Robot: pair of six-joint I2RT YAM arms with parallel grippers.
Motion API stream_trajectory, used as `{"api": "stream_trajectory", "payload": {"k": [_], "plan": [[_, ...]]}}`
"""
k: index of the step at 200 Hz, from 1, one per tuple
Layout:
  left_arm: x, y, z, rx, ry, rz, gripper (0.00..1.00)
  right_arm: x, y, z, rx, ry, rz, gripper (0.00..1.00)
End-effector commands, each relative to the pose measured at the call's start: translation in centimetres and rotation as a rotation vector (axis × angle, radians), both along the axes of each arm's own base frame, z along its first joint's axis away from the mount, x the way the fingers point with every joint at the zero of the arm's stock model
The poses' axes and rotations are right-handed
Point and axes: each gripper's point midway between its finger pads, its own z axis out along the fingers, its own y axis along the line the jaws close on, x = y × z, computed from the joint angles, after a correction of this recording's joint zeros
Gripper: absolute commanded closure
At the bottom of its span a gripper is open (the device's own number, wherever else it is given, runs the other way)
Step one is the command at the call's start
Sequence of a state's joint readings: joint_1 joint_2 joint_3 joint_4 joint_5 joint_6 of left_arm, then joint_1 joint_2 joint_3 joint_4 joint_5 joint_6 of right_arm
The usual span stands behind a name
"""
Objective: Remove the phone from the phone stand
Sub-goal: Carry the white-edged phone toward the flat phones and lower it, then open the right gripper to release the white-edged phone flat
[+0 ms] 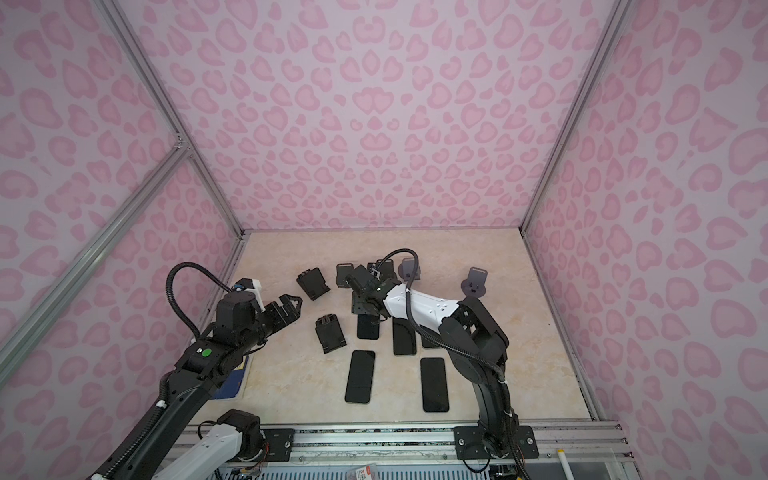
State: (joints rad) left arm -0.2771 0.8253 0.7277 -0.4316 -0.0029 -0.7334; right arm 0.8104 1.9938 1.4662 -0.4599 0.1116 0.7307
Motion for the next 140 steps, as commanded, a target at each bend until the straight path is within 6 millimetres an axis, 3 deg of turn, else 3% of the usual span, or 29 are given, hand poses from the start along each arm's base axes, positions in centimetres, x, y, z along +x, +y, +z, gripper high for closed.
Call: {"api": "stream_trajectory", "payload": {"k": [1,140], "plan": [[0.3,-0.1,0.7,-0.018,-0.033,0.001,0.02,0.2,0.0,-0.7,0.008,-0.004,-0.018,0.42],[0.4,0.0,0.6,-0.016,-0.028,0.008,0.02,0.4,-0.4,-4.5,0.064,0.075,-0.047,0.42]]}}
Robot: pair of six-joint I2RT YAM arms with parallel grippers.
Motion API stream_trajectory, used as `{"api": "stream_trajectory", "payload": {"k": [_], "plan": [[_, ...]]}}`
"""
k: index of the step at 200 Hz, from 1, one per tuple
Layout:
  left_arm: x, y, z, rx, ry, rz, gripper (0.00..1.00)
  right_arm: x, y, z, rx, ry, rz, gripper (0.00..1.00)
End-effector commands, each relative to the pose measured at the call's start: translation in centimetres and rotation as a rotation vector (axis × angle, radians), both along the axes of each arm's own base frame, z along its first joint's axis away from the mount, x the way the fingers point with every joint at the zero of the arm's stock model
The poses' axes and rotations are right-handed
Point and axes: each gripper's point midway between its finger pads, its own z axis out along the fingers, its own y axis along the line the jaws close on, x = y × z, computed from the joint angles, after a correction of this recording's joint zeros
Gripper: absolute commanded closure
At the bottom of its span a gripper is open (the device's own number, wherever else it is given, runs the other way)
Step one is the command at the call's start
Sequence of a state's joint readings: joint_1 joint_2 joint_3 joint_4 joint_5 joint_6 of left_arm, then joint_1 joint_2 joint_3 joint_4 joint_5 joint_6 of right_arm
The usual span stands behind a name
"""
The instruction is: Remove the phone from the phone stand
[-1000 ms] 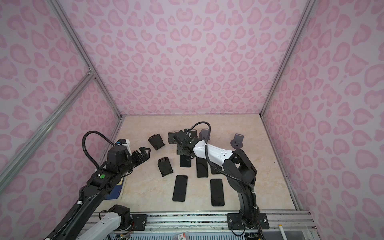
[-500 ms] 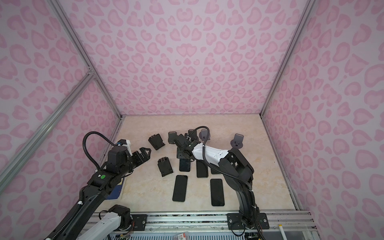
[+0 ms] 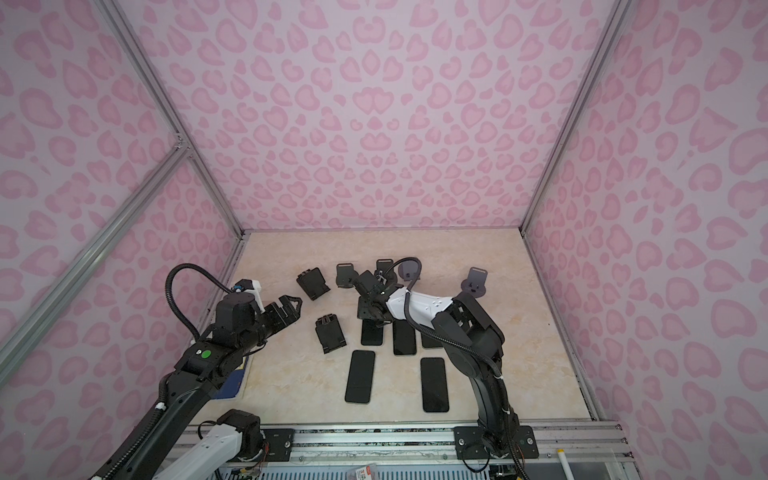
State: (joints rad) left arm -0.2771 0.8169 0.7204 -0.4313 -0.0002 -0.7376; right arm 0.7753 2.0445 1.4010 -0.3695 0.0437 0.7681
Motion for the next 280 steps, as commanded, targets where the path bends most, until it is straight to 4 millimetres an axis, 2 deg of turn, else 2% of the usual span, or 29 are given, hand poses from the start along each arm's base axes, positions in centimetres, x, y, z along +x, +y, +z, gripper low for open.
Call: {"api": "stream_trajectory", "payload": {"k": [1,94,118,134,151,180,214,231,248,266,268,271,280], "plan": [[0.5,0.0,0.7,-0.011,-0.028,0.008,0.02,0.2,0.2,-0.7,0.022,0.008,-0.013,0.42],[0.5,0.1,0.1,-0.003,-0.014,0.013,0.02,-0.3,-0.5,-3.1,0.035,0.042,-0.039,0.40],[0.4,0.1,0.1,0.000,-0.017,0.013,0.01,-0.3,-0.7,-2.8,0.031,0.034,-0.038,0.40],[0.4,0.1,0.2,0.000,-0.019,0.013,0.02,-0.1,-0.7,-2.0,0.028,0.018,-0.027,0.38],[0.6,0.1,0.4,0.001,-0.020,0.011,0.02,0.4,-0.5,0.1,0.035,-0.023,-0.004,0.35],[1.0,0.0,2.0,0.021,-0.045,-0.004,0.01,1.3,-0.4,6.0,0.030,-0.117,0.056,0.30],[1.1,0.0,7.1,0.068,-0.173,-0.050,0.00,1.2,-1.9,13.5,0.042,-0.266,0.141,0.25],[0.5,-1.1,10.0,0.075,-0.268,-0.139,0.00,0.1,-2.4,17.7,0.088,-0.390,0.216,0.21],[-0.2,-1.4,12.1,0.111,-0.336,-0.186,0.02,-1.4,-3.0,21.4,0.138,-0.524,0.290,0.16],[-0.4,-0.5,12.7,0.147,-0.365,-0.149,0.02,-2.4,-5.4,24.6,0.128,-0.672,0.250,0.09],[-0.3,-0.3,12.7,0.156,-0.368,-0.144,0.02,-2.5,-5.7,24.8,0.126,-0.684,0.241,0.03],[-0.3,-0.1,12.6,0.168,-0.369,-0.136,0.02,-2.4,-6.6,25.1,0.111,-0.704,0.199,0.00],[0.1,0.9,11.9,0.198,-0.354,-0.078,0.02,-2.0,-9.3,26.0,0.085,-0.763,0.019,0.00]]}}
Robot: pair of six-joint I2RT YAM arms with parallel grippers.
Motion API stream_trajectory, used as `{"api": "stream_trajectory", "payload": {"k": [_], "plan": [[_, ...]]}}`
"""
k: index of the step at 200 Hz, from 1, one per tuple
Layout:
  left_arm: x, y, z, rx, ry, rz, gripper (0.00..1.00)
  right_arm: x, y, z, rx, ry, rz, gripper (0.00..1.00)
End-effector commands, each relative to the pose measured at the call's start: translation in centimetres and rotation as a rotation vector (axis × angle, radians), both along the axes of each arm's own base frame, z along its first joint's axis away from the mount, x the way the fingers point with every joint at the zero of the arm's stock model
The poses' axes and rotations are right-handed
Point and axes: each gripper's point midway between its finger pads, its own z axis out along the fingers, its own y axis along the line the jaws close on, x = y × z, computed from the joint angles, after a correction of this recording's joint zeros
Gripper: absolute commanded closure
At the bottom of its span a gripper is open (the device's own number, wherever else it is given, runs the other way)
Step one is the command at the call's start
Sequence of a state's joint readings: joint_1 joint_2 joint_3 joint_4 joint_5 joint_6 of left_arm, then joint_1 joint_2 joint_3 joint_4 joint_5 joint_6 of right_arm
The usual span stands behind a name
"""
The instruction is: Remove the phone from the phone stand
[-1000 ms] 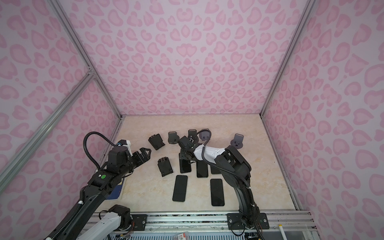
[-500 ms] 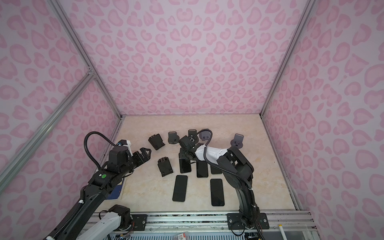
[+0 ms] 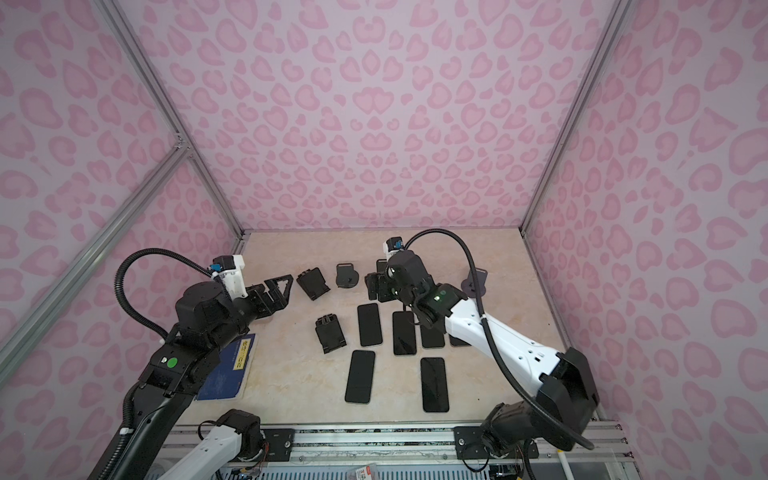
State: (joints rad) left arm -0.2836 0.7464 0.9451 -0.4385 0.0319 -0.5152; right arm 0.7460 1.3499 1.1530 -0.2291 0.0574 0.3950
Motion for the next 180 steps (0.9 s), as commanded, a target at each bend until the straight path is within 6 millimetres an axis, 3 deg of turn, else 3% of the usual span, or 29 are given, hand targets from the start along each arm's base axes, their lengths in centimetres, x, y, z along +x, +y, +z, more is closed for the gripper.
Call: {"api": "stream_trajectory", "payload": {"k": [1,11,23,45,70,90,119,138,161,180], "plan": [[0.6,1.7,-0.3,0.088,-0.032,0.083,0.02,1.2,-4.5,2.7,0.011,-0.184,-0.246,0.00],[1.0,3.0,-1.9,0.058,0.021,0.183,0.02,1.2,-7.1,2.5,0.048,-0.206,-0.395,0.00],[1.5,3.5,-3.7,0.058,0.062,0.226,0.02,0.9,-8.8,2.1,0.024,-0.257,-0.458,0.00],[2.5,3.1,-6.1,0.107,0.121,0.209,0.02,0.7,-10.6,1.1,-0.067,-0.354,-0.481,0.00],[3.6,3.2,-8.0,0.145,0.152,0.220,0.02,0.8,-11.3,1.0,-0.057,-0.478,-0.408,0.00],[5.1,2.1,-9.1,0.157,0.082,0.167,0.02,1.1,-11.8,0.9,-0.030,-0.543,-0.311,0.00],[6.4,1.9,-10.6,0.259,-0.126,0.130,0.02,1.8,-14.5,-0.9,-0.109,-0.533,-0.343,0.00],[6.6,4.6,-12.0,0.388,-0.157,0.254,0.02,1.7,-15.6,-2.1,-0.162,-0.542,-0.326,0.00],[6.7,7.8,-12.4,0.623,-0.196,0.393,0.02,1.2,-17.4,-3.1,-0.180,-0.573,-0.361,0.00],[6.7,9.6,-13.9,0.615,-0.229,0.444,0.02,0.9,-17.9,-3.7,-0.204,-0.610,-0.351,0.00]]}}
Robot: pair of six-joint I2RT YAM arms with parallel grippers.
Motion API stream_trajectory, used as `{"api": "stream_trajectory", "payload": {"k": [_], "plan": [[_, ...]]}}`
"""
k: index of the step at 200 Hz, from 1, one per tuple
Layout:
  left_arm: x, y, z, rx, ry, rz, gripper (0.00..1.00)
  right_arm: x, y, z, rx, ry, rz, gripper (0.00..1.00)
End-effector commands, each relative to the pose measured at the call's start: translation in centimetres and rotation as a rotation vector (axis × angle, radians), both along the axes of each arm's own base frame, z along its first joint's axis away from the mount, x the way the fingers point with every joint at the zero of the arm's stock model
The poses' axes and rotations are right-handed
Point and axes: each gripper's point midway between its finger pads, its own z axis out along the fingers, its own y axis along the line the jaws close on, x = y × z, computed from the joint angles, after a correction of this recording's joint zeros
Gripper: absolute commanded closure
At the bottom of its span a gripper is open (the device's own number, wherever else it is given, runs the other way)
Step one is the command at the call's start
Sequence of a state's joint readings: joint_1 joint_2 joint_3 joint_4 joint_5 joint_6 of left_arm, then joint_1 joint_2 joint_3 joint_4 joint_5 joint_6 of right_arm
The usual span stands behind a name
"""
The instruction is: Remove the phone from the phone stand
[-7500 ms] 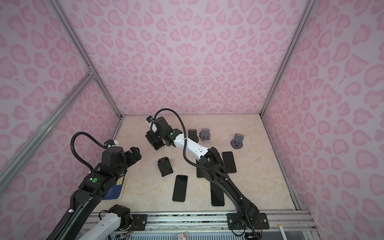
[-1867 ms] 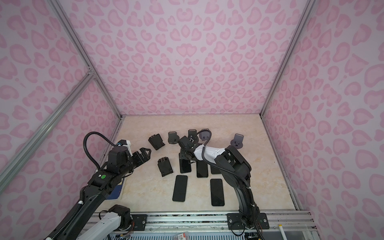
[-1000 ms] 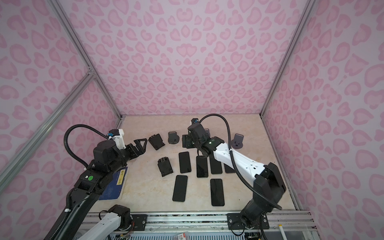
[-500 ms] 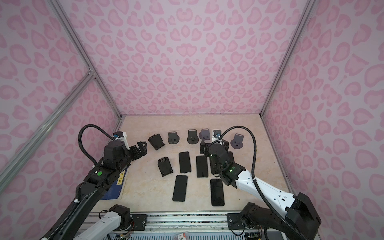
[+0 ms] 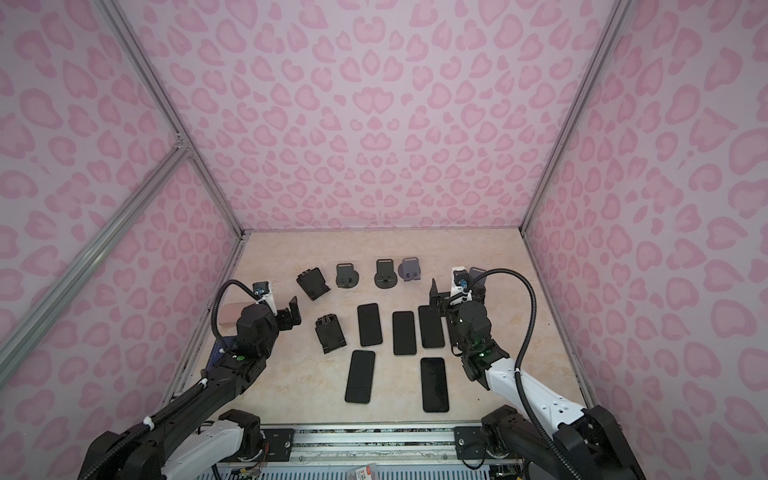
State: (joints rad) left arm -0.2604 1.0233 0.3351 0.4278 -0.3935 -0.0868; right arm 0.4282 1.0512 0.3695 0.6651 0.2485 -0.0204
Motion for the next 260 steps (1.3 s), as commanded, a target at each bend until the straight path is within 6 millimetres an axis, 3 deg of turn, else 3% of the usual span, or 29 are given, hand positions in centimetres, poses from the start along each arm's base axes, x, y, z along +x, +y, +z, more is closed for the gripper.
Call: {"api": "stream_trajectory", "payload": {"k": [1,31,55,63,74,101,123,141,157,215,239,253,260], "plan": [[0.7,3.2,3.0,0.091,-0.202,0.113,0.02,-0.2,0.0,1.4,-0.032,-0.105,0.030,0.00],[1.5,3.9,-0.1,0.003,-0.217,0.055,0.02,0.0,-1.0,-0.3,-0.076,-0.058,0.018,0.00],[3.5,4.4,-2.6,-0.011,-0.155,0.057,0.02,0.1,-2.1,-1.4,-0.088,-0.039,-0.002,0.00],[4.4,4.7,-2.0,-0.010,-0.174,0.079,0.02,0.2,-2.5,-1.8,-0.094,-0.033,-0.009,0.00],[4.8,5.0,-3.2,-0.038,-0.098,0.064,0.02,0.1,-2.9,-2.8,-0.117,-0.015,-0.015,0.00],[5.0,5.1,-3.1,-0.047,-0.101,0.061,0.02,-0.1,-3.3,-6.0,-0.224,0.047,0.001,0.00],[4.9,5.1,-3.1,-0.045,-0.096,0.061,0.02,-0.5,-5.2,-6.4,-0.242,0.011,-0.074,0.00],[4.9,5.0,-3.2,-0.045,-0.095,0.060,0.02,-0.7,-8.0,-7.0,-0.164,0.015,-0.186,0.00],[4.9,5.0,-3.1,-0.045,-0.096,0.060,0.02,-0.9,-8.8,-7.6,-0.133,0.014,-0.188,0.00],[4.9,5.1,-3.1,-0.045,-0.099,0.062,0.02,-0.6,-8.8,-7.3,-0.057,0.000,-0.168,0.00],[4.9,5.1,-3.1,-0.045,-0.098,0.061,0.02,1.2,-7.4,-9.6,-0.096,0.064,-0.084,0.00],[4.9,5.1,-3.1,-0.045,-0.098,0.060,0.02,1.6,-10.1,-9.4,-0.033,-0.003,-0.224,0.00],[4.9,5.1,-3.1,-0.045,-0.097,0.061,0.02,0.9,-11.7,-9.1,-0.022,-0.022,-0.337,0.00]]}}
